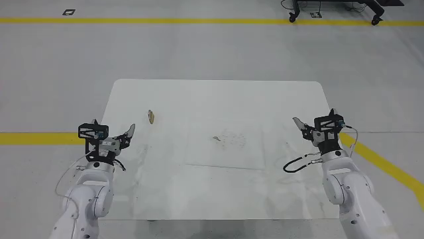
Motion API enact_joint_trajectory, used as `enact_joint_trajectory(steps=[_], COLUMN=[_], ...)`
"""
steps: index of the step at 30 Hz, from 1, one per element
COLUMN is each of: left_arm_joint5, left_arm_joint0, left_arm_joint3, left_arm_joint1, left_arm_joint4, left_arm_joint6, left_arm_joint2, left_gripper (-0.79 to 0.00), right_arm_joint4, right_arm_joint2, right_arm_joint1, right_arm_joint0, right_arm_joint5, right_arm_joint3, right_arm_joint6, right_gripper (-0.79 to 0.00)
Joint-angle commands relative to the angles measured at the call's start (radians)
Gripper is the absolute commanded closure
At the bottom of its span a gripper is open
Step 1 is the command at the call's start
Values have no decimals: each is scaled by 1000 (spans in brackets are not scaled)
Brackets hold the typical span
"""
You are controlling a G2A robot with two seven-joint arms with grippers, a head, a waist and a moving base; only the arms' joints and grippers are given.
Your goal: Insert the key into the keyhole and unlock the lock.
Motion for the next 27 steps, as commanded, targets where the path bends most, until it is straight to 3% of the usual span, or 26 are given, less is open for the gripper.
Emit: enact_joint_trajectory(steps=[1,12,16,21,27], left_arm_joint5=[0,0,0,0,0], left_arm_joint0=[0,0,0,0,0], left_arm_joint3=[0,0,0,0,0], left_arm_joint1=[0,0,0,0,0], left_arm_joint4=[0,0,0,0,0], left_arm_joint6=[0,0,0,0,0], left_arm_joint2=[0,0,0,0,0], left_gripper=[-784,-785,-785,-785,-785], right_arm_joint4=[0,2,-45,-85,-88], right_arm_joint2=[0,-3,-81,-264,-285], right_arm_joint1=[0,0,0,-10,-13], right_arm_joint0=[0,1,70,203,222], right_arm_joint5=[0,-5,-123,-310,-324], right_arm_joint3=[0,-1,-11,19,26], right_arm_joint6=[0,2,52,146,163], right_gripper=[-785,-785,-785,-785,-785])
